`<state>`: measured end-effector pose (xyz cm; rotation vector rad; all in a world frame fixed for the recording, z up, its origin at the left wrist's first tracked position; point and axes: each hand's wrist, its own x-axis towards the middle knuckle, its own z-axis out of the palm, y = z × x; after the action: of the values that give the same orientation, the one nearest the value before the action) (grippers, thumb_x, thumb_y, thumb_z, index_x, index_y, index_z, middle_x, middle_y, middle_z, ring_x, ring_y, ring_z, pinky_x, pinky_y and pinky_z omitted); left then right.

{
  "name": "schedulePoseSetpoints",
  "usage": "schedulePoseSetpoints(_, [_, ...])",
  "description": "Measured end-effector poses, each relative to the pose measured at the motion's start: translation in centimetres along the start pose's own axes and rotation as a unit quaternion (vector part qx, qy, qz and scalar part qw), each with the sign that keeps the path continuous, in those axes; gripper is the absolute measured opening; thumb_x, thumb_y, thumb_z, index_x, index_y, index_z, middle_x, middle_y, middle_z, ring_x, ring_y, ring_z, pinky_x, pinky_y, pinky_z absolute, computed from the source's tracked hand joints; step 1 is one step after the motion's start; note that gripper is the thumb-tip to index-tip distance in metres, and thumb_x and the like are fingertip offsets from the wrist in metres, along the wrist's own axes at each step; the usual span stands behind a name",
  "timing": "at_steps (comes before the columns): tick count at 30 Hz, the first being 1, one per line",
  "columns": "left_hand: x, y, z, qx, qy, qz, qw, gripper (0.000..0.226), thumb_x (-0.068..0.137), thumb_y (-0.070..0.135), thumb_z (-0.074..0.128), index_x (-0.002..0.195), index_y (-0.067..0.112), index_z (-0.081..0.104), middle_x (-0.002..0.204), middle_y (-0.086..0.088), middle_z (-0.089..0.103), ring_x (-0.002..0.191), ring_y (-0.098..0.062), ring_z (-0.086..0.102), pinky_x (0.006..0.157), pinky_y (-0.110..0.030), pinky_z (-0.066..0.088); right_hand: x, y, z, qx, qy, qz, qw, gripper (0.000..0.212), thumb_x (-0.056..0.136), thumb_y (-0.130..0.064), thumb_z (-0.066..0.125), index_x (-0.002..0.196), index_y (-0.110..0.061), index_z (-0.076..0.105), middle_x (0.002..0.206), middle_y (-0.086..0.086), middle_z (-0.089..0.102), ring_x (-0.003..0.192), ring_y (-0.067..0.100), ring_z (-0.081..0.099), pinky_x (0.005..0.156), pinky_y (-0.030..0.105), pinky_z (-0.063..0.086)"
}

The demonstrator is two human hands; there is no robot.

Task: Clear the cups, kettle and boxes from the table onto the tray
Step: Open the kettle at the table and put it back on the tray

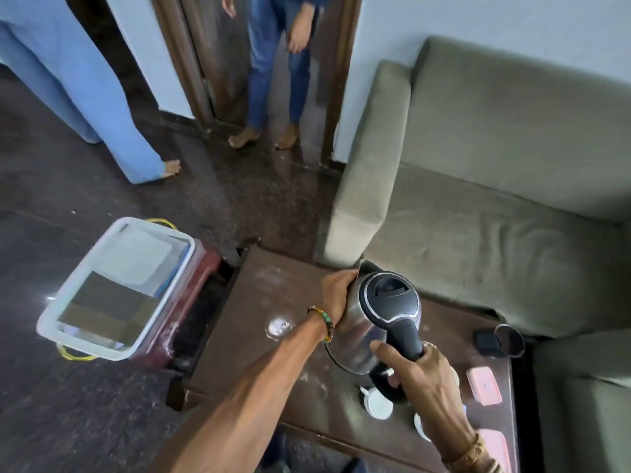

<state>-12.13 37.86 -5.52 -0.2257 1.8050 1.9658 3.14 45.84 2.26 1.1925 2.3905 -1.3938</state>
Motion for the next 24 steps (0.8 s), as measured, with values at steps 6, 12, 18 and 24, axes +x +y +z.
schedulePoseSetpoints(6, [-0.8, 3.7, -4.5, -0.023, 0.027, 0.023, 0.999, 0.035, 0.090, 0.017, 0.061, 0.058, 0.025, 0.073, 0.068, 0.009, 0.070, 0.071, -0.009, 0.057, 0.077, -0.036, 0.048, -1.4, -3.4, 2.3, -0.072, 0.086, -0.028, 0.993, 0.039, 0.052, -0.052, 0.071, 0.057, -0.015, 0.060, 0.048, -0.003, 0.060, 0.052, 0.013, 0.058, 0.047, 0.026, 0.040])
schedulePoseSetpoints(12, [-3.3, 6.1, -9.8, -0.053, 0.075, 0.051, 0.995, 0.025, 0.080, 0.037, 0.059, 0.063, 0.023, 0.072, 0.070, 0.005, 0.070, 0.073, -0.010, 0.057, 0.078, -0.037, 0.046, -2.8, -5.6, 4.5, -0.046, 0.044, -0.105, 0.992, 0.036, 0.047, -0.054, 0.063, 0.060, -0.020, 0.060, 0.052, -0.003, 0.063, 0.057, 0.015, 0.061, 0.050, 0.026, 0.039])
schedulePoseSetpoints(18, [-6.6, 7.2, -14.3, -0.082, 0.128, 0.063, 0.986, 0.025, 0.079, 0.036, 0.060, 0.060, 0.022, 0.066, 0.073, -0.005, 0.062, 0.079, -0.019, 0.051, 0.081, -0.041, 0.042, -4.8, -7.2, 6.5, -0.047, 0.041, -0.189, 0.980, 0.038, 0.048, -0.050, 0.062, 0.052, -0.013, 0.055, 0.046, 0.001, 0.057, 0.050, 0.018, 0.055, 0.048, 0.028, 0.043])
schedulePoseSetpoints(24, [-10.0, 8.1, -19.7, -0.077, 0.179, 0.051, 0.979, 0.036, 0.078, 0.043, 0.057, 0.081, 0.012, 0.073, 0.095, -0.011, 0.073, 0.094, -0.028, 0.066, 0.098, -0.052, 0.047, -7.7, -9.3, 9.7, -0.033, 0.003, -0.230, 0.973, 0.036, 0.047, -0.051, 0.062, 0.050, -0.016, 0.054, 0.044, -0.001, 0.055, 0.050, 0.023, 0.055, 0.053, 0.035, 0.048])
